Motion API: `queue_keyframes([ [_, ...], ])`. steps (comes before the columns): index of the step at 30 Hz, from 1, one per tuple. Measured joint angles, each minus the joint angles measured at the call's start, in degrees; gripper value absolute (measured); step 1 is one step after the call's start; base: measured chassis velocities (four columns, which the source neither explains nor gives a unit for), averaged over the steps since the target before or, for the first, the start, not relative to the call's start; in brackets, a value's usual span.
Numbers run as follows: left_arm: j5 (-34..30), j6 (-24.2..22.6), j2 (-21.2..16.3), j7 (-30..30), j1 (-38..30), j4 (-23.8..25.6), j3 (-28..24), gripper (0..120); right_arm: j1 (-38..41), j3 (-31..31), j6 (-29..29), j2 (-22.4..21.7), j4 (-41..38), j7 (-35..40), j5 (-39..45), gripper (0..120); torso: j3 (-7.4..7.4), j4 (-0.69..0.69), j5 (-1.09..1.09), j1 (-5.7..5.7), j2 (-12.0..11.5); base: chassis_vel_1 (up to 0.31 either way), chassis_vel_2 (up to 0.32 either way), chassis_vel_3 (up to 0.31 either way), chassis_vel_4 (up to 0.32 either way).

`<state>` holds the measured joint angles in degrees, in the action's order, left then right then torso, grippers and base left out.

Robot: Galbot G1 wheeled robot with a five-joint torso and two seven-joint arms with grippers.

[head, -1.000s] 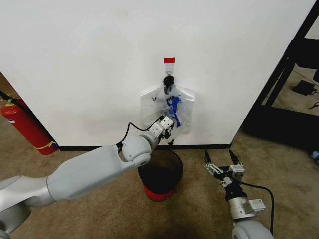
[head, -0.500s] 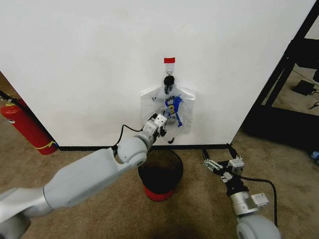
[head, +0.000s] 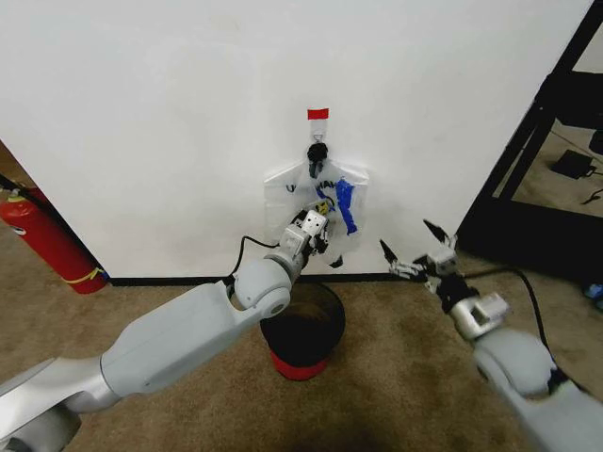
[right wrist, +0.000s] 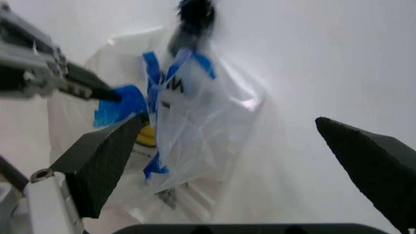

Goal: Pick up the garbage bag from the wall and place it over the trash bin.

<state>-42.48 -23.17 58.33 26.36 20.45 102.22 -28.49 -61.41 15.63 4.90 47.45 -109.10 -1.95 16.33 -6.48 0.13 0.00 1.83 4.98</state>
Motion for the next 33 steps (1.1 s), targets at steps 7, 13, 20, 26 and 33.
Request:
queue_keyframes([
  [7, -0.08, 0.07, -0.49, 0.08, 0.88, 0.32, 0.66, 0, 7.31, -7.38, -0.14, 1.04, 6.35, -0.46, -2.15, 98, 0.01, 0.06, 0.01, -0.01, 0.00, 0.000, 0.000, 0.000, 0.000],
  [13, -0.43, 0.11, -0.55, 0.08, 0.92, 0.71, 0.82, 0, 13.78, -12.91, 1.32, 3.75, 11.82, -1.30, -8.78, 77, 0.00, 0.05, 0.01, 0.00, 0.00, 0.000, 0.000, 0.000, 0.000],
  [20, -0.68, 0.02, -0.88, 0.09, 0.92, 1.40, 0.50, 0, 16.62, -14.75, 1.76, 4.96, 13.94, -1.27, -10.35, 63, 0.01, 0.04, 0.01, 0.00, 0.00, 0.000, 0.000, 0.000, 0.000],
  [26, -0.88, -0.02, -0.92, 0.23, 0.92, 1.49, 0.41, 0, 17.44, -15.26, 0.74, 5.45, 15.59, -1.16, -9.20, 33, 0.01, 0.06, -0.01, 0.00, 0.00, 0.000, 0.000, 0.000, 0.000],
  [33, -0.86, 0.11, -1.08, 0.42, 1.51, 1.86, 0.79, 0, 16.91, -15.42, 0.12, 5.51, 15.44, -0.70, -7.50, 9, 0.01, 0.05, 0.00, 0.00, 0.00, 0.000, 0.000, 0.000, 0.000],
])
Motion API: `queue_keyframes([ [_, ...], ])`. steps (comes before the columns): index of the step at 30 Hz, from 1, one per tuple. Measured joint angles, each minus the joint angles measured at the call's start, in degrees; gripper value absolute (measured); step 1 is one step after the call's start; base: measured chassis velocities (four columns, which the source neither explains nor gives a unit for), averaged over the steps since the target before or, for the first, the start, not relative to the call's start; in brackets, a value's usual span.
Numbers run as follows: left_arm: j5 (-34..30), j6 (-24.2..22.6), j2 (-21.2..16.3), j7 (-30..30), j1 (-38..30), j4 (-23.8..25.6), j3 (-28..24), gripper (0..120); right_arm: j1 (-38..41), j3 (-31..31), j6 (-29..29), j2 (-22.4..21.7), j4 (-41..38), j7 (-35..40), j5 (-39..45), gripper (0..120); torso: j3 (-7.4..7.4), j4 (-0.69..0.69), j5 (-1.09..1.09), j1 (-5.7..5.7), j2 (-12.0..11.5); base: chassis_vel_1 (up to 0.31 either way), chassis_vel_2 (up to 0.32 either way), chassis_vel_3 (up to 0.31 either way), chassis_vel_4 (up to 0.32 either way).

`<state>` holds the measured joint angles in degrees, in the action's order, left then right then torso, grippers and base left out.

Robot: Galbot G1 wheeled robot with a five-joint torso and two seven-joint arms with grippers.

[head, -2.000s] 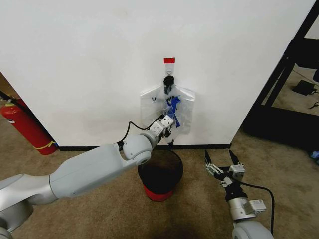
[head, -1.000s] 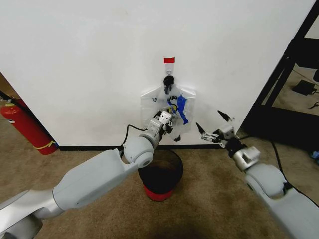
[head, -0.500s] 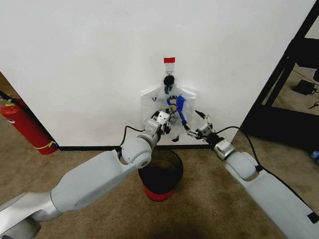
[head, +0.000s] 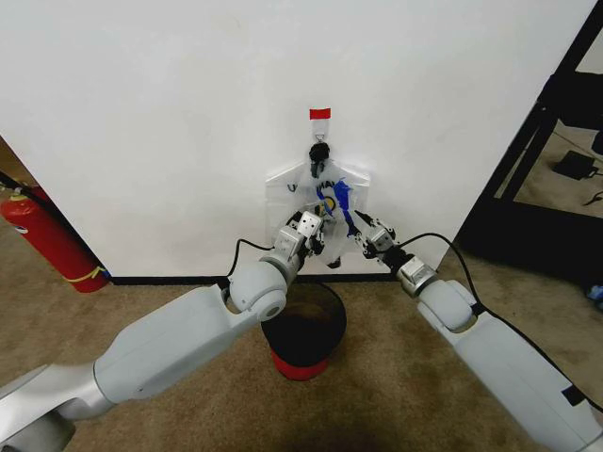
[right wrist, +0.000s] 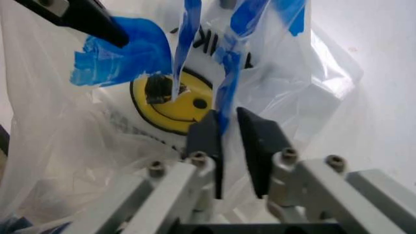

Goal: Pick up the garbage bag from the wall and place it over the trash bin.

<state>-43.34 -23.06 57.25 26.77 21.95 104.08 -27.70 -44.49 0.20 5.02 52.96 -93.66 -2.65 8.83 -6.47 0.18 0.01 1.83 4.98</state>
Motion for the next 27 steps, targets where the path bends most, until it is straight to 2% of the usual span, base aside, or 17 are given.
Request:
queue_keyframes([
  [2, 0.10, 0.02, -0.13, 0.02, 0.45, 0.25, 0.47, 0, -0.32, -0.05, -0.07, 0.04, -0.04, 0.02, 0.52, 1, 0.00, -0.01, 0.00, 0.00, 0.00, 0.000, 0.000, 0.000, 0.000],
  [10, 0.16, 0.65, -1.88, 0.14, 1.86, 2.43, 1.68, 0, -3.85, 2.18, -0.55, -0.04, -2.92, 0.21, 2.52, 0, 0.00, -0.01, -0.02, 0.00, 0.01, 0.000, 0.000, 0.000, 0.000],
  [15, 1.34, 1.01, -3.78, 0.14, 6.51, 5.58, 3.51, 0, -10.54, 6.35, -0.72, -1.71, -8.52, -0.16, 3.38, 0, 0.01, 0.01, 0.00, 0.00, 0.01, 0.000, 0.000, 0.000, 0.000],
  [20, 2.40, 1.28, -5.24, 0.05, 9.79, 7.44, 4.13, 0, -14.89, 8.55, -0.38, -2.53, -11.97, -0.74, 2.70, 0, 0.01, -0.02, 0.00, -0.01, 0.01, 0.000, 0.000, 0.000, 0.000],
  [27, 3.81, 1.83, -6.64, 0.19, 14.20, 9.96, 4.88, 0, -21.55, 10.36, 0.46, -3.12, -15.65, -1.29, 0.21, 0, 0.01, 0.01, 0.00, -0.01, 0.01, 0.000, 0.000, 0.000, 0.000],
])
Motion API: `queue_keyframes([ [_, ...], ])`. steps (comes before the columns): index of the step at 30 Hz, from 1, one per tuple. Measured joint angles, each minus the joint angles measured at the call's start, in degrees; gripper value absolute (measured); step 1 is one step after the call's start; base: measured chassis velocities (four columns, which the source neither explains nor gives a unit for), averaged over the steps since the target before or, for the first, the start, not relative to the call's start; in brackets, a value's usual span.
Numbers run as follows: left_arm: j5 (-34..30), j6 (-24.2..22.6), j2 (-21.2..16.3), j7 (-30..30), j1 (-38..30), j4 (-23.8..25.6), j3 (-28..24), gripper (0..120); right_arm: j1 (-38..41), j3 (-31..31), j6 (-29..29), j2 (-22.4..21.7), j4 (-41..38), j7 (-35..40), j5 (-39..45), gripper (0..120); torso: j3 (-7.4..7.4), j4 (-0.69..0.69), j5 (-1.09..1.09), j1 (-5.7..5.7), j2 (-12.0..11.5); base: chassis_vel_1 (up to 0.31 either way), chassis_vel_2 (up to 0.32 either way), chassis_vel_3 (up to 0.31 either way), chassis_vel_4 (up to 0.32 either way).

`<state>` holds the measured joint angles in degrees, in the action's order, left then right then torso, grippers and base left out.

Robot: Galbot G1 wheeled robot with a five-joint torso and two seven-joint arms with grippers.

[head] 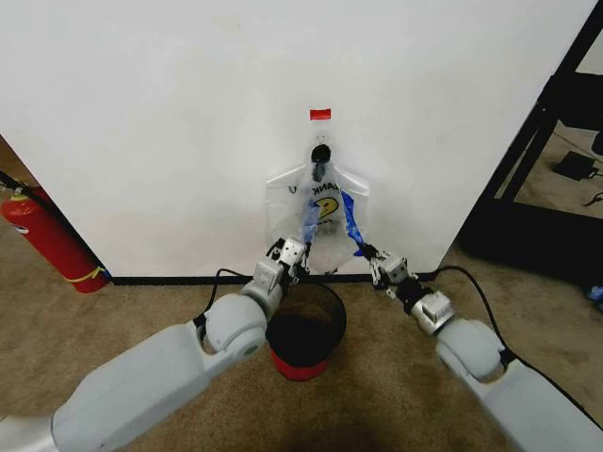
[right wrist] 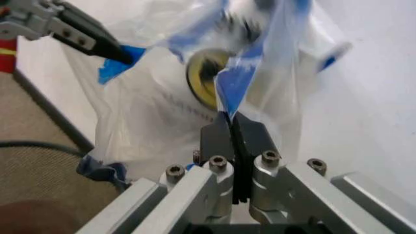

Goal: Pick up the garbage bag from the wall and place it over the trash bin.

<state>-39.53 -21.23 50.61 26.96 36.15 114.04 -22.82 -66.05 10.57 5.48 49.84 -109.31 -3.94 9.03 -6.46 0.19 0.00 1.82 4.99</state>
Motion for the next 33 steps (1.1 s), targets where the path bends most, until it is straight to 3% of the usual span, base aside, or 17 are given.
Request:
queue_keyframes([
  [14, 3.05, 0.33, -2.21, -0.87, 8.06, 3.35, 3.87, 0, -4.37, 1.21, 0.65, 0.08, -2.74, 0.19, -1.15, 0, -0.01, -0.03, 0.00, 0.00, 0.00, 0.000, 0.000, 0.000, 0.000],
  [20, 5.21, 0.70, -3.45, -1.38, 14.78, 5.17, 8.69, 0, -4.79, -0.20, 0.80, 0.20, -1.83, -0.82, -2.26, 0, -0.01, -0.05, -0.02, 0.00, 0.00, 0.000, 0.000, 0.000, 0.000],
  [30, 6.05, 1.39, -4.64, -1.83, 15.37, 6.64, 10.42, 0, -4.61, 0.03, 0.97, -0.17, -3.19, -0.32, -1.16, 0, -0.01, 0.00, 0.00, 0.00, 0.00, 0.000, 0.000, 0.000, 0.000],
  [33, 4.54, 1.31, -5.35, -1.76, 14.11, 10.46, 13.18, 0, -3.13, 1.48, -0.54, -1.93, -7.04, 1.50, 3.22, 0, -0.01, -0.01, 0.00, 0.00, 0.00, 0.000, 0.000, 0.000, 0.000],
])
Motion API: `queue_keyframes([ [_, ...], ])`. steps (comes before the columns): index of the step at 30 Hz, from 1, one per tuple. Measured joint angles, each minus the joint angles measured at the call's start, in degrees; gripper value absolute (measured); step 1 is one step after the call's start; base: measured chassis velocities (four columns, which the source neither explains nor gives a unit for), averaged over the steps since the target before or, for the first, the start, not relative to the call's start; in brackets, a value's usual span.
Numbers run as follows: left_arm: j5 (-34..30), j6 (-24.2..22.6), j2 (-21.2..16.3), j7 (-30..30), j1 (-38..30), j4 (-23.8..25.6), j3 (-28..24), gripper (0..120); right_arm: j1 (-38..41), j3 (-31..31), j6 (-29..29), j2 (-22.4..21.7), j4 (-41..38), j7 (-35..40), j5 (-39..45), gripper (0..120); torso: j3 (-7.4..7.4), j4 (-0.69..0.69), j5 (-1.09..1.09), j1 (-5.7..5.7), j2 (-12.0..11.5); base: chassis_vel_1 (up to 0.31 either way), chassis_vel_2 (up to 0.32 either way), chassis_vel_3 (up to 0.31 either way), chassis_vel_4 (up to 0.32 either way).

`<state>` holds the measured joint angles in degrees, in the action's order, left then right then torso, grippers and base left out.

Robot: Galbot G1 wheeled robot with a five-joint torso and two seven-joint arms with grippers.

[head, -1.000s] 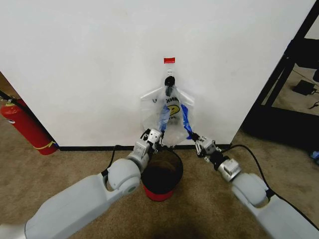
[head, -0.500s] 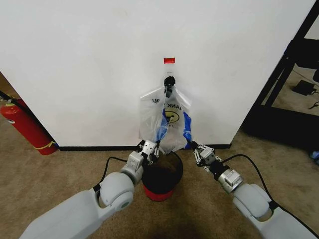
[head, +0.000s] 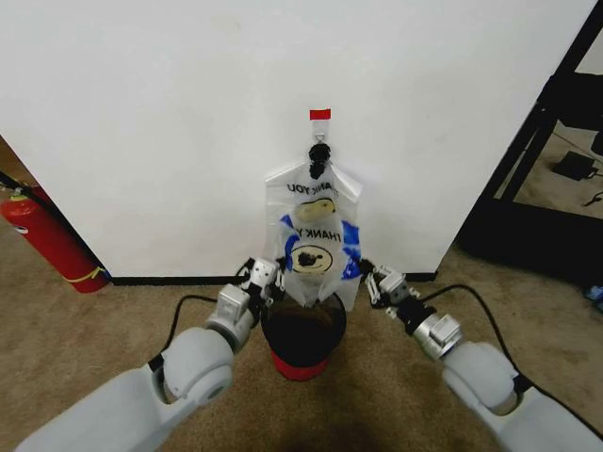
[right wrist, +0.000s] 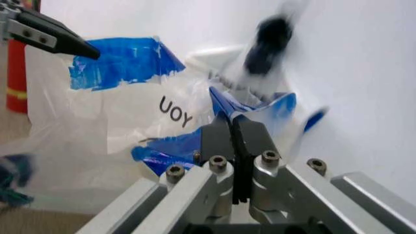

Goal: Pick up the garbage bag from the wall and place it over the trash bin.

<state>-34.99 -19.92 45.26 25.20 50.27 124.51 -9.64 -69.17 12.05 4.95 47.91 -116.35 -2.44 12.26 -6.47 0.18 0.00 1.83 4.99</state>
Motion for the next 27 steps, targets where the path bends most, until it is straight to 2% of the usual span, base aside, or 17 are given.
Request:
queue_keyframes([
  [4, -1.66, -0.39, -0.81, 0.16, -0.47, 3.53, 2.46, 0, 1.21, 0.90, -1.80, -1.55, -3.41, 1.35, 3.67, 0, 0.00, 0.00, 0.01, 0.00, 0.00, 0.000, 0.000, 0.000, 0.000],
  [7, -5.59, -1.30, -2.44, 0.98, -1.98, 8.70, 6.12, 0, 3.07, 1.96, -4.63, -3.45, -8.25, 3.32, 8.44, 0, 0.00, -0.01, 0.00, 0.00, -0.01, 0.000, 0.000, 0.000, 0.000],
  [11, -9.61, -2.11, -3.97, 2.02, -3.74, 12.44, 8.79, 0, 4.97, 2.33, -7.43, -4.87, -12.69, 5.13, 14.21, 0, 0.00, 0.00, 0.00, 0.00, -0.01, 0.000, 0.000, 0.000, 0.000],
  [19, -10.82, -2.98, -3.46, 2.69, -3.36, 13.28, 9.37, 0, 7.22, 1.72, -9.58, -5.06, -14.55, 6.41, 18.08, 0, 0.00, -0.01, 0.01, 0.01, -0.01, 0.000, 0.000, 0.000, 0.000],
  [22, -11.80, -3.57, -2.08, 3.64, -2.09, 13.14, 9.57, 0, 6.91, 1.30, -9.87, -4.44, -14.29, 6.61, 18.26, 0, 0.00, 0.00, 0.00, 0.01, -0.01, 0.000, 0.000, 0.000, 0.000],
  [27, -9.94, -2.37, 0.27, 3.42, 1.01, 10.76, 10.07, 0, 5.13, -0.16, -9.33, -1.92, -12.14, 6.35, 16.50, 0, 0.00, 0.00, 0.01, 0.01, -0.01, 0.000, 0.000, 0.000, 0.000],
])
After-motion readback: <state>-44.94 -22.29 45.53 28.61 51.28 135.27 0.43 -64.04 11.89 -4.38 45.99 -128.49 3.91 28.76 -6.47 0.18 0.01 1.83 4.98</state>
